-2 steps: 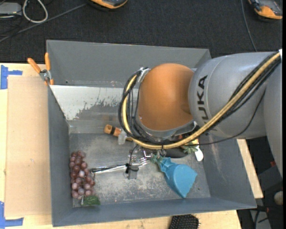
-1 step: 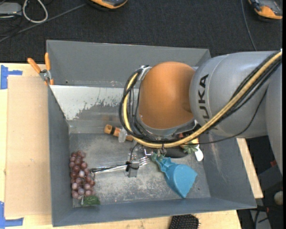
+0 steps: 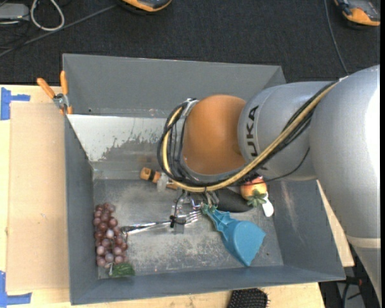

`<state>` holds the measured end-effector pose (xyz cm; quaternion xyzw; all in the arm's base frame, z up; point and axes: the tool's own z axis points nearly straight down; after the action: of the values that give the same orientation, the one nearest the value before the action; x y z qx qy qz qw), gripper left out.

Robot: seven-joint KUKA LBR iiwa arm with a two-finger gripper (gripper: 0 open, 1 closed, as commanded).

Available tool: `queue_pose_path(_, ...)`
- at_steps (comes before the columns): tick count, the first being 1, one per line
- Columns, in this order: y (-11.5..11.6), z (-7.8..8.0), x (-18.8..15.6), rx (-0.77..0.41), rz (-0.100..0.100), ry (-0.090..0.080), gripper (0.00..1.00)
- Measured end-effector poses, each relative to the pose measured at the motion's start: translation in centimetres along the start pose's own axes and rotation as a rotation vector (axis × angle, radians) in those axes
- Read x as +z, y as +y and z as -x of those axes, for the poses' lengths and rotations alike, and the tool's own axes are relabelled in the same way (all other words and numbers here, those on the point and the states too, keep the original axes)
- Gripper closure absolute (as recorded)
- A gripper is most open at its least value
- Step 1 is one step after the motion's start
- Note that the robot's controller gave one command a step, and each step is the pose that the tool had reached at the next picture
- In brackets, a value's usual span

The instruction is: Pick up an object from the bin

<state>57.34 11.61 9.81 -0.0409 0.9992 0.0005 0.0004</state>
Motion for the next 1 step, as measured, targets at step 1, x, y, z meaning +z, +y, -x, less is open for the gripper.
queue_pose_path(1, 1.41, -0.39, 3.01, 0.079, 0.003, -0.005, 0.0)
